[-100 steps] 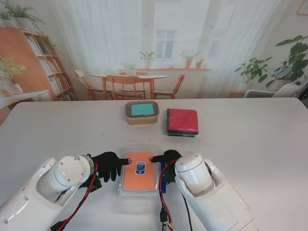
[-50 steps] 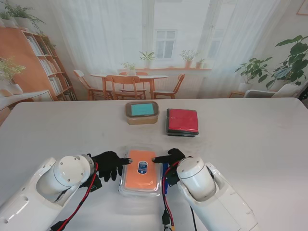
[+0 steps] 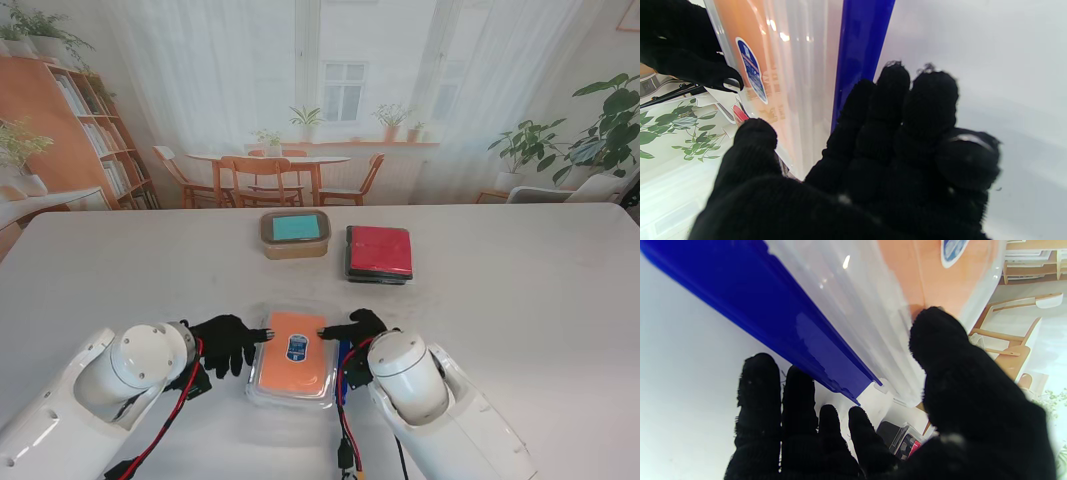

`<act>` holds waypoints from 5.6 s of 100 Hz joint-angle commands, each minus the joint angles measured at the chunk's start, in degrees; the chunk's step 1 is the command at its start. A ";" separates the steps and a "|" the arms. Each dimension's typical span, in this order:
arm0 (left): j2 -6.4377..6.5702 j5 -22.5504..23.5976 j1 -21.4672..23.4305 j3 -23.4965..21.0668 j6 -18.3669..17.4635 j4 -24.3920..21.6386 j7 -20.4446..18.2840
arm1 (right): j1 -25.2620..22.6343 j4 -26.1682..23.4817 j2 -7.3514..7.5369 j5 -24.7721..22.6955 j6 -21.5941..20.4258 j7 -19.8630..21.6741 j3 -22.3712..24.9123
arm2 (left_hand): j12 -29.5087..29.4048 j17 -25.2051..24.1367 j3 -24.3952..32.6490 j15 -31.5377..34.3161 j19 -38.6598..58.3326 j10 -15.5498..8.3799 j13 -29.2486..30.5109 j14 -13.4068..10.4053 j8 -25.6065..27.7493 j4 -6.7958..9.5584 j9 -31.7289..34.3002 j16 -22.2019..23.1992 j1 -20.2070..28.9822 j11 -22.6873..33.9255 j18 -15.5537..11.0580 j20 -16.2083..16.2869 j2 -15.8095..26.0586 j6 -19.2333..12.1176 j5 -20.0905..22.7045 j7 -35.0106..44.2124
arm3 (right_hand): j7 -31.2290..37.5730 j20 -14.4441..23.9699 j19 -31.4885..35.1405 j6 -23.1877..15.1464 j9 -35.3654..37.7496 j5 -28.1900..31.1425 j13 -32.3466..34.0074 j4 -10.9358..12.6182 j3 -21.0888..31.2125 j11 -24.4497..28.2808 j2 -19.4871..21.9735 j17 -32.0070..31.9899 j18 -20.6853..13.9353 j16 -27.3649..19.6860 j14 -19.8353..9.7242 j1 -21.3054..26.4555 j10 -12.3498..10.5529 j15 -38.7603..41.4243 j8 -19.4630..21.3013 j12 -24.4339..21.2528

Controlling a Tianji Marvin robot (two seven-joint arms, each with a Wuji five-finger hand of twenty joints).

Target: Pair container bodies with their lids

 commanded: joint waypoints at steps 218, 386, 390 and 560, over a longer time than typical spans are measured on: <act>-0.26 -0.72 2.11 -0.94 0.20 -1.15 0.52 | -1.07 3.51 -7.35 14.48 -1.65 -15.78 1.56 | 0.54 3.61 -0.79 3.11 7.68 -0.59 1.88 5.47 -0.94 -0.18 2.27 0.27 1.26 1.81 -9.38 -0.30 -0.49 -0.32 2.16 0.50 | -13.69 -11.96 -19.79 -6.94 1.64 -0.15 -8.97 7.28 -4.48 -21.54 12.08 -13.08 17.10 -24.75 13.05 7.63 -1.32 -26.61 -20.79 -42.81; -0.12 -1.99 2.09 -0.38 0.22 -1.47 -0.23 | 0.14 4.93 -8.32 14.80 -2.32 -19.74 3.82 | 0.51 3.68 -0.80 3.20 7.67 -0.67 1.87 5.50 -1.01 -0.19 2.23 0.27 1.31 1.84 -9.36 -0.30 -0.52 -0.28 2.32 0.64 | -13.09 -9.71 -10.58 -6.88 1.73 -0.14 -8.81 7.34 -6.09 -22.82 12.02 -5.55 8.67 -18.43 4.40 4.70 -2.66 -17.00 -21.31 -45.53; -0.13 -2.15 2.07 -0.32 0.29 -1.46 -0.21 | 0.13 4.90 -8.28 14.71 -2.44 -19.76 3.84 | 0.51 3.68 -0.79 3.20 7.68 -0.64 1.87 5.48 -1.02 -0.19 2.24 0.27 1.30 1.85 -9.36 -0.31 -0.52 -0.24 2.28 0.62 | -13.06 -9.26 -10.50 -7.04 1.78 -0.13 -10.09 7.36 -6.11 -22.85 11.86 -6.59 9.20 -18.50 4.09 4.29 -2.89 -17.56 -21.35 -46.36; -0.09 -2.75 1.92 0.19 0.79 -1.35 -0.39 | -1.38 2.01 -7.69 16.01 -2.70 -19.88 5.51 | 0.46 3.60 -0.77 3.17 7.68 -0.59 1.80 5.49 -1.17 -0.17 2.28 0.25 1.38 1.88 -9.16 -0.27 -0.52 -0.22 2.44 0.68 | -12.83 -7.33 -11.56 -4.73 1.46 -0.39 5.81 7.45 -8.02 -20.30 14.96 -8.86 10.67 -14.02 3.44 4.07 -1.38 -5.02 -16.61 -39.02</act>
